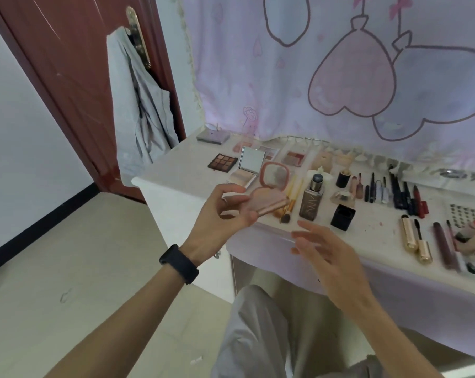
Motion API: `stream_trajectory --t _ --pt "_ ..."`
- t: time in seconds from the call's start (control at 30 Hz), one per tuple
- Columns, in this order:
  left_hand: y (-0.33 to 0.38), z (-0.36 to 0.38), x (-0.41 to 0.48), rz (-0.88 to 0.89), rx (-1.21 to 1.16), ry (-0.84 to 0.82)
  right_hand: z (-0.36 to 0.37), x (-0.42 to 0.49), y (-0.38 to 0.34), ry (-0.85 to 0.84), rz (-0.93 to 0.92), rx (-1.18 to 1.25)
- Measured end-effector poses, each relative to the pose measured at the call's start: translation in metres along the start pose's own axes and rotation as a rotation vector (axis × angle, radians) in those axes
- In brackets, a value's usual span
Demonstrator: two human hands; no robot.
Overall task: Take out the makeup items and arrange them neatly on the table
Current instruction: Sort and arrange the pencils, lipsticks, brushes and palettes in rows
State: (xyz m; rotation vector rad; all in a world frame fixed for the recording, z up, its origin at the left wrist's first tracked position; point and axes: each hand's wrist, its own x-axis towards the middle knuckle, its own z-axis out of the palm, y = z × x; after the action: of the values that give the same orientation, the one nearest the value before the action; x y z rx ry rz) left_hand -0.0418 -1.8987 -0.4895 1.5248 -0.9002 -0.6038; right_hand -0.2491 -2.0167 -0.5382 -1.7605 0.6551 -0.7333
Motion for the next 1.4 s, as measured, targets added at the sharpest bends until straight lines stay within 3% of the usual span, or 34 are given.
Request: stream_trajectory --t 0.13,0.27,0.4,0.57,0.67,0.83,1.03,1.17,1.4 --pt "0.008 0.035 -0.008 0.083 0.066 -0.163 -0.017 -0.002 -0.017 -0.124 0.158 0.462" --pt "0.005 0.059 -0.008 0.075 0.128 -0.255 -0.034 -0.005 -0.011 -0.114 0.200 0.559" --pt "0.003 0.075 -0.006 0.060 0.131 -0.298 -0.047 -0.009 -0.002 0.003 0.240 0.642" --pt "0.000 0.094 -0.009 0.012 0.050 -0.272 -0.050 -0.014 0.002 0.111 0.301 0.870" --pt "-0.002 0.101 -0.013 -0.002 0.015 -0.245 -0.050 -0.017 0.006 0.091 0.313 1.000" --pt "-0.004 0.101 -0.012 0.120 0.060 -0.173 -0.054 -0.020 0.009 -0.047 0.393 0.979" --pt "0.004 0.095 -0.006 0.299 0.350 -0.325 -0.058 -0.011 0.007 0.007 0.451 0.762" --pt "0.011 0.093 -0.002 0.125 0.198 -0.346 -0.061 -0.010 0.005 -0.014 0.404 0.892" --pt "0.010 0.094 0.001 -0.133 -0.018 -0.544 -0.051 -0.014 0.009 -0.093 0.420 1.019"
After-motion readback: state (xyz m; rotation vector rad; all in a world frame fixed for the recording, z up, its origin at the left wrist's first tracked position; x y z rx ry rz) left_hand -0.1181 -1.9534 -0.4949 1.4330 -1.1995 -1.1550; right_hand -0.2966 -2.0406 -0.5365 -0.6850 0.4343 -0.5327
